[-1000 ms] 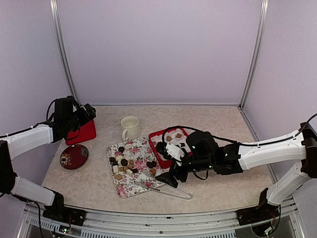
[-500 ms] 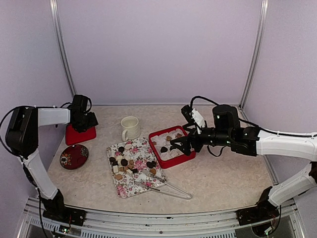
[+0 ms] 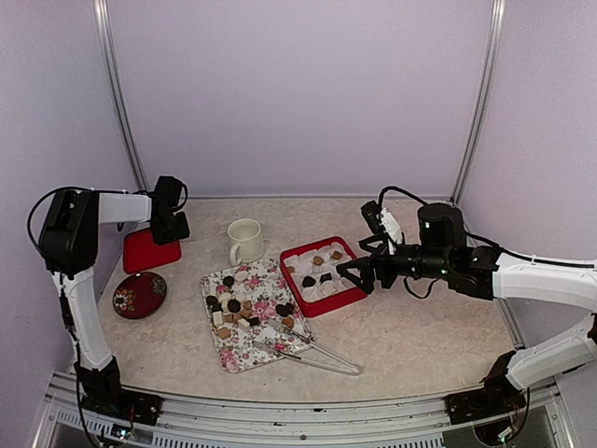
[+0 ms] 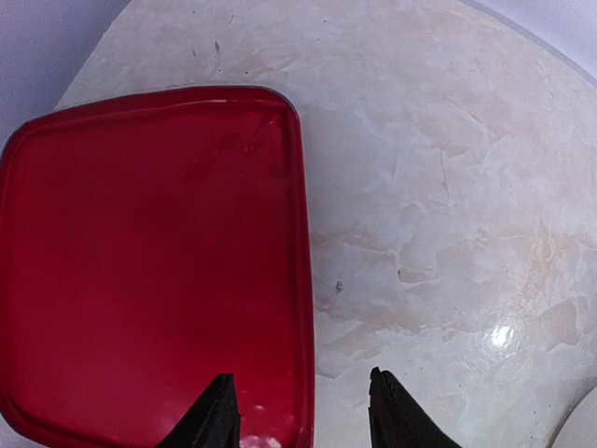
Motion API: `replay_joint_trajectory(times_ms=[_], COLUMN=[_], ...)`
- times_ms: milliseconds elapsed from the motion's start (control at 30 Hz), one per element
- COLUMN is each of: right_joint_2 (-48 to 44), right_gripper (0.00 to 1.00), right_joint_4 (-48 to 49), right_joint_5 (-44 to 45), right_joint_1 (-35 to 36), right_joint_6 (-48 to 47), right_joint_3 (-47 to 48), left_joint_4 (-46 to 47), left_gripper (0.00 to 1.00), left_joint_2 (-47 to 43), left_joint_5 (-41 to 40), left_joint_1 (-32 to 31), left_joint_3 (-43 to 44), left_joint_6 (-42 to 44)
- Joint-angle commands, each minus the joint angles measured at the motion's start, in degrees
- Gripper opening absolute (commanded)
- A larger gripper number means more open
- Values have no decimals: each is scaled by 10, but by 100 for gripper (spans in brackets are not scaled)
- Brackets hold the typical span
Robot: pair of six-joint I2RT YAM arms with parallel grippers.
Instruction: Pack the chocolate
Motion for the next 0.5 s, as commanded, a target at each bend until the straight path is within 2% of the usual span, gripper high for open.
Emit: replay_joint_trajectory(times_ms=[0, 300, 400, 467], right_joint_2=[-15, -14, -14, -13], right_gripper=[100, 100, 100, 100], right_joint_4=[25, 29, 30, 30], right_joint_5=[-10, -14, -15, -16], right_joint_1=[-11, -19, -23, -24], right_joint_6=[11, 17, 19, 19], right_joint_3=[-11, -25, -26, -27], left_joint_4=[-28, -26, -24, -21], left_gripper=[45, 32, 22, 20], left_joint_2=[30, 76, 85, 89], left_joint_5=[-33, -28, -29, -33], left_joint_1=[-5, -6, -5, -6], left_joint_3=[25, 48, 48, 48], left_joint_6=[10, 17, 18, 18])
